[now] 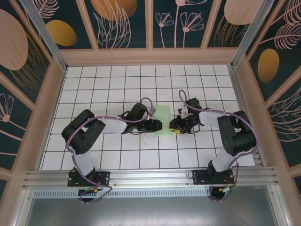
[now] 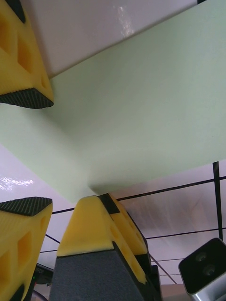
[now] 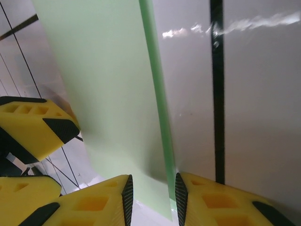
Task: Fold a paper plane with a square sheet of paper (fold left side to right side)
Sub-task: Fold the triangle a second time at the center of the table.
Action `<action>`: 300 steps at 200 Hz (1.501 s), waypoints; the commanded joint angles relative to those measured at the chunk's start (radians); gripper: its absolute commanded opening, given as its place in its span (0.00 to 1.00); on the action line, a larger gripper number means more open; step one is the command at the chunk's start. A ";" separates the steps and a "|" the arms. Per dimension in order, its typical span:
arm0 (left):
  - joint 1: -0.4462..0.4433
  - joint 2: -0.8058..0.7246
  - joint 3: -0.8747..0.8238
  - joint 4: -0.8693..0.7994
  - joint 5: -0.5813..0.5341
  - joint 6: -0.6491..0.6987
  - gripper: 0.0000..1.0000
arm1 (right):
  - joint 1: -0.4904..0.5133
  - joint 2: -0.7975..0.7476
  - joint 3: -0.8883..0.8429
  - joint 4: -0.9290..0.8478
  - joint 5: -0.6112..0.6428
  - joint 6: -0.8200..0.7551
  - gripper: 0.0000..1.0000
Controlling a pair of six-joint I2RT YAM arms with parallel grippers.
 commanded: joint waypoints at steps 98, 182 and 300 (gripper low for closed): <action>-0.006 0.004 -0.036 -0.042 -0.012 0.005 0.55 | 0.009 0.030 0.082 0.014 -0.041 0.032 0.31; -0.007 0.000 -0.041 -0.034 -0.011 0.010 0.55 | -0.002 0.131 0.178 -0.005 -0.054 0.007 0.31; -0.008 -0.156 0.000 -0.173 -0.127 0.172 0.61 | -0.030 0.190 0.276 -0.076 -0.064 -0.012 0.10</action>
